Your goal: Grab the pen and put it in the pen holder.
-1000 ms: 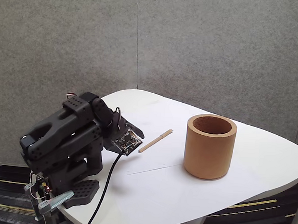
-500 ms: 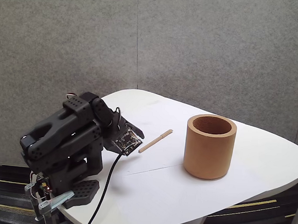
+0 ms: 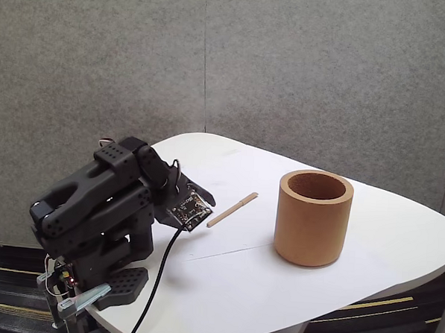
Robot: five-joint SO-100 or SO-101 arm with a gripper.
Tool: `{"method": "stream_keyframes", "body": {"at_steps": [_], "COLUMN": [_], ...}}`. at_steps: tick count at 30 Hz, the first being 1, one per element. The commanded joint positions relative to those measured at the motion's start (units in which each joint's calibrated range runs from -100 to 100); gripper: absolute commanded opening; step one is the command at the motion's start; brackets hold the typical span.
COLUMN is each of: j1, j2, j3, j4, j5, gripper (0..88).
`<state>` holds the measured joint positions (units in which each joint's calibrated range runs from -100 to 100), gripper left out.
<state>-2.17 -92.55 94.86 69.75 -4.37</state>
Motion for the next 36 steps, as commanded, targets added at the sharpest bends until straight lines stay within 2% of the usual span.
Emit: {"method": "stream_keyframes", "body": {"at_steps": [1,36], "j1": [-0.03,-0.69], "j2": [0.03,0.03], "j3": [-0.18,-0.09], "j4": [0.25,-0.17], "j5": [0.29,0.29], "gripper": [31.4,31.4]}}
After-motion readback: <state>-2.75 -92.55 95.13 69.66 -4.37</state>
